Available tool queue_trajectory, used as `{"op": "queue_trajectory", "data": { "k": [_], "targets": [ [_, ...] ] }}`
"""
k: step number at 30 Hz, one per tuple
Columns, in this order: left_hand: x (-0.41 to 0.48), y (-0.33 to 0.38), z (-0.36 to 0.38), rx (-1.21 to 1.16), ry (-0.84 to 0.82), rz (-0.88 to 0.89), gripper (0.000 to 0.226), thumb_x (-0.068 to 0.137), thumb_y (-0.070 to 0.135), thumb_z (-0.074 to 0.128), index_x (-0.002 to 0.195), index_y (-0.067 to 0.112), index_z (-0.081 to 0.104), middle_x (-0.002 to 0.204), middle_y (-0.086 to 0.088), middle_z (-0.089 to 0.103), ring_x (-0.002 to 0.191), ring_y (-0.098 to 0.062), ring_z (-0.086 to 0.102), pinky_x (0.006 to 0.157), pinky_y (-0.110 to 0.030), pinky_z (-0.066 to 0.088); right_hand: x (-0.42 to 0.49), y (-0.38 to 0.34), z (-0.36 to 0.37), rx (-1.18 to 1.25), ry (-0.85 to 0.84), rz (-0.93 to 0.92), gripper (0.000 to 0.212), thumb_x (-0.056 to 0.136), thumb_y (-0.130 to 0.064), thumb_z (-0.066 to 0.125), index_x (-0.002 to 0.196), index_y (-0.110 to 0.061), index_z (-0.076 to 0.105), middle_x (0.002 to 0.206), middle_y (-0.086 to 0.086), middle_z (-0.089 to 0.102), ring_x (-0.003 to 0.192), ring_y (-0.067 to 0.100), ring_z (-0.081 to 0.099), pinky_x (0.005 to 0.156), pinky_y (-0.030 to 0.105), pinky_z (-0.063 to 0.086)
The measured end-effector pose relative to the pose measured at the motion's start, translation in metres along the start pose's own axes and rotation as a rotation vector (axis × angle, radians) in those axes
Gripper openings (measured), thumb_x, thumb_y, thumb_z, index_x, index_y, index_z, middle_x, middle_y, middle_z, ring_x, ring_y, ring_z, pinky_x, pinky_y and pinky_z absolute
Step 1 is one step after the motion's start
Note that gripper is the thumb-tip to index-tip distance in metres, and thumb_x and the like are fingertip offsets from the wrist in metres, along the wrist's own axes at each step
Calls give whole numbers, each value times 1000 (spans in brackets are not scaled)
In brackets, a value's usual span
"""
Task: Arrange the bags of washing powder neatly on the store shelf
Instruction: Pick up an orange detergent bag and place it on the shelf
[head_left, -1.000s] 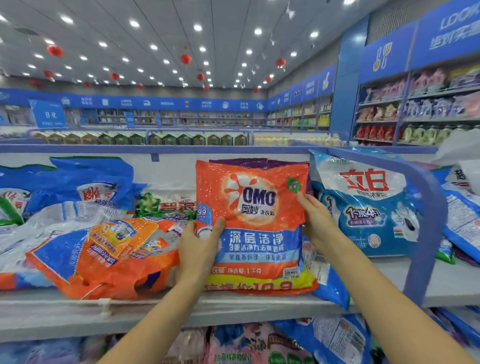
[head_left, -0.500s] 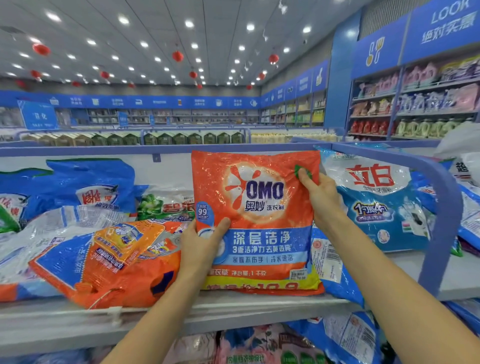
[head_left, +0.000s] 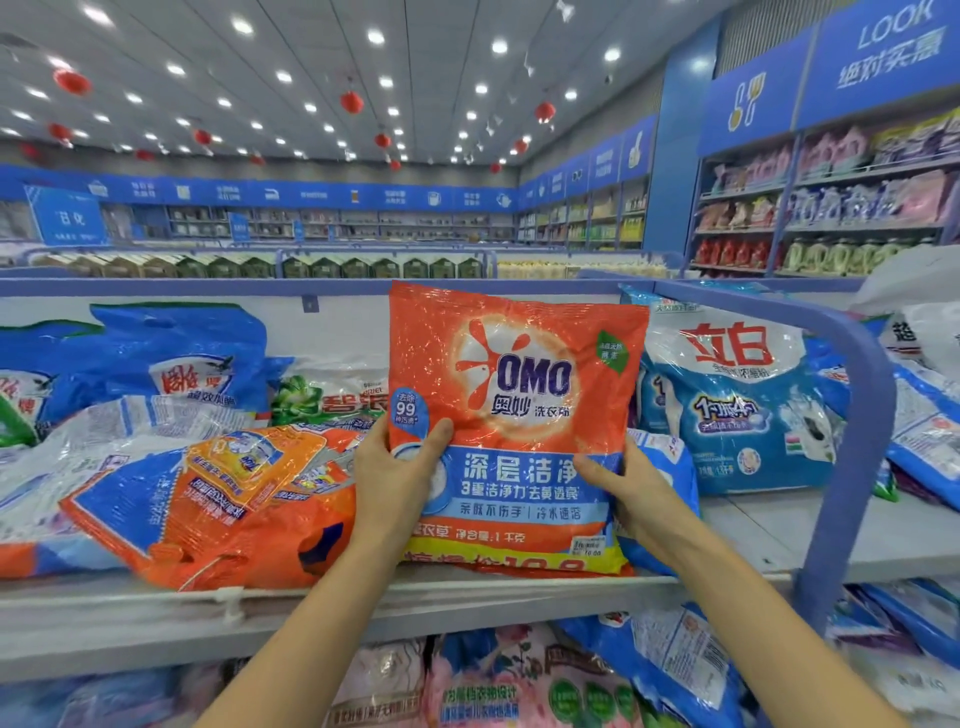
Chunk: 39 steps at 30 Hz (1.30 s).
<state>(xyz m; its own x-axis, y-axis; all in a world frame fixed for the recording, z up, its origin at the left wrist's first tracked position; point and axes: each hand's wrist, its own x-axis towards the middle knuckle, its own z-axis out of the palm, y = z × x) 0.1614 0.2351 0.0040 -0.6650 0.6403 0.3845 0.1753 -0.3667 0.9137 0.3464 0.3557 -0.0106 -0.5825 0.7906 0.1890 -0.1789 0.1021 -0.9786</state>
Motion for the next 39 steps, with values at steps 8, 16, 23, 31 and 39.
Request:
{"op": "queue_trajectory", "data": {
  "k": [8, 16, 23, 31, 39],
  "targets": [
    [-2, 32, 3, -106, 58, 80, 20, 77, 30, 70, 93, 23, 59, 88, -2, 71, 73, -15, 71, 59, -25, 57, -16, -9, 1, -96, 11, -90, 99, 17, -65, 84, 102, -23, 55, 83, -10, 74, 75, 8, 70, 65, 24, 57],
    [-3, 59, -27, -90, 29, 73, 16, 79, 34, 66, 89, 27, 55, 88, 0, 70, 71, -13, 70, 60, -27, 57, -34, -33, 44, 9, 72, -205, 35, 66, -28, 73, 96, -13, 63, 84, 2, 74, 73, 20, 71, 63, 31, 59],
    [-22, 90, -92, 32, -32, 151, 62, 59, 72, 65, 108, 37, 54, 112, 10, 64, 110, -16, 60, 89, -28, 50, -27, -41, 94, 275, -54, -205, 79, 25, -57, 87, 90, -17, 66, 74, 3, 74, 60, 21, 70, 49, 32, 57],
    [-73, 107, -183, 208, 125, 77, 49, 68, 50, 71, 108, 27, 56, 93, 12, 73, 86, -7, 69, 73, -25, 54, -27, -42, 176, 373, -360, -122, 49, 38, -56, 82, 75, -25, 75, 80, 4, 75, 66, 26, 71, 54, 36, 58],
    [-155, 112, -275, 293, 567, 12, 48, 74, 62, 58, 110, 30, 59, 88, 4, 75, 73, -16, 72, 59, -30, 56, -59, -31, 299, 299, -653, -41, 27, 70, -29, 66, 91, -12, 68, 81, 7, 74, 66, 23, 70, 58, 33, 58]
  ]
}}
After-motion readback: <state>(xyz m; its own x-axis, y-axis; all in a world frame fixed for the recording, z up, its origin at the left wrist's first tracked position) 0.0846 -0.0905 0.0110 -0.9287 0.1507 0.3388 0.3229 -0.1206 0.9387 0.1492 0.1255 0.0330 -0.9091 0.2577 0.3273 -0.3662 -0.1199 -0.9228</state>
